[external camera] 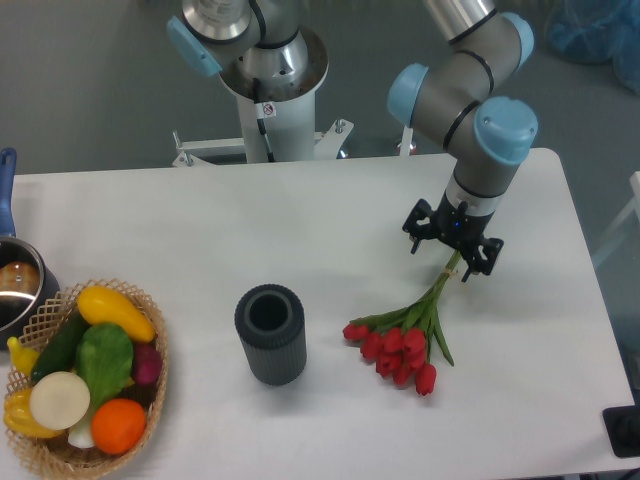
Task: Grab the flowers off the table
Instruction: 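Lower the open gripper over the green tulip stems, then descend onto the stems and close the gripper around them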
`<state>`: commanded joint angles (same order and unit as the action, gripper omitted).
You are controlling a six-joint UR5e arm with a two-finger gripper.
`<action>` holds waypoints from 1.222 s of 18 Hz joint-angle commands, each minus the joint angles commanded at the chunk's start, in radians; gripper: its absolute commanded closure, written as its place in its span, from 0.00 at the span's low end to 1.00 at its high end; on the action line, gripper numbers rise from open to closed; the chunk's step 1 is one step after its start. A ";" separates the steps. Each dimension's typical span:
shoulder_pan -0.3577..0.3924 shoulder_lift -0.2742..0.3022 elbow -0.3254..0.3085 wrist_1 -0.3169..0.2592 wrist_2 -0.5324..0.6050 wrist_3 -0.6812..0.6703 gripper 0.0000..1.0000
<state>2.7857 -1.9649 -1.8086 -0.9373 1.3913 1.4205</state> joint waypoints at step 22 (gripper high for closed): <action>-0.014 -0.077 0.015 0.052 0.000 -0.012 0.38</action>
<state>2.7719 -2.0417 -1.7932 -0.8851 1.3913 1.4082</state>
